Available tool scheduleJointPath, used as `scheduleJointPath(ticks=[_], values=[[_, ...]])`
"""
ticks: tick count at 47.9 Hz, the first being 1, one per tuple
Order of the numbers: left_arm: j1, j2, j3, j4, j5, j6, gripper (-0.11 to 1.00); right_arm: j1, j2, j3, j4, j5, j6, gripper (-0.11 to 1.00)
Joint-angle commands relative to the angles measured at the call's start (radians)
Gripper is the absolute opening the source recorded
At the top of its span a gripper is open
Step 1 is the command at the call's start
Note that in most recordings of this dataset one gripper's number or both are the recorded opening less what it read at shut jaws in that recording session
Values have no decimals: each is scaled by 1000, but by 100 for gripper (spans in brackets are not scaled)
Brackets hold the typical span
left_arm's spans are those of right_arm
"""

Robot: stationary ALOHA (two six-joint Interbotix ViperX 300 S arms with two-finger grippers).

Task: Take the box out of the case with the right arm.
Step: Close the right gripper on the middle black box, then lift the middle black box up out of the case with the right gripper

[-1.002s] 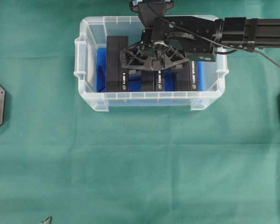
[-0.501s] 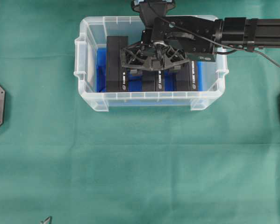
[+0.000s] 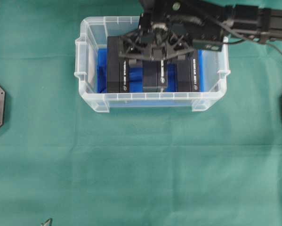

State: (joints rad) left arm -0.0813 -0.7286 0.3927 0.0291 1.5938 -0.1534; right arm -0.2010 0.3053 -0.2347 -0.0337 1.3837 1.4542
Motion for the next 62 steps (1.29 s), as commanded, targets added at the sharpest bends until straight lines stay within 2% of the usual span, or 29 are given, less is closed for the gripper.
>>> scheduleJointPath(ticks=[1, 12, 26, 62], values=[[-2, 0, -28, 3, -3, 2, 0, 2, -58, -72, -9, 57, -3, 66], [-2, -3, -26, 3, -3, 0, 0, 5, -61, -216, -26, 193, -5, 66], [-2, -5, -28, 3, -3, 0, 0, 8, -61, -341, -37, 322, -5, 66], [-2, -5, -26, 5, -3, 2, 0, 9, -61, -347, -37, 325, -3, 66]])
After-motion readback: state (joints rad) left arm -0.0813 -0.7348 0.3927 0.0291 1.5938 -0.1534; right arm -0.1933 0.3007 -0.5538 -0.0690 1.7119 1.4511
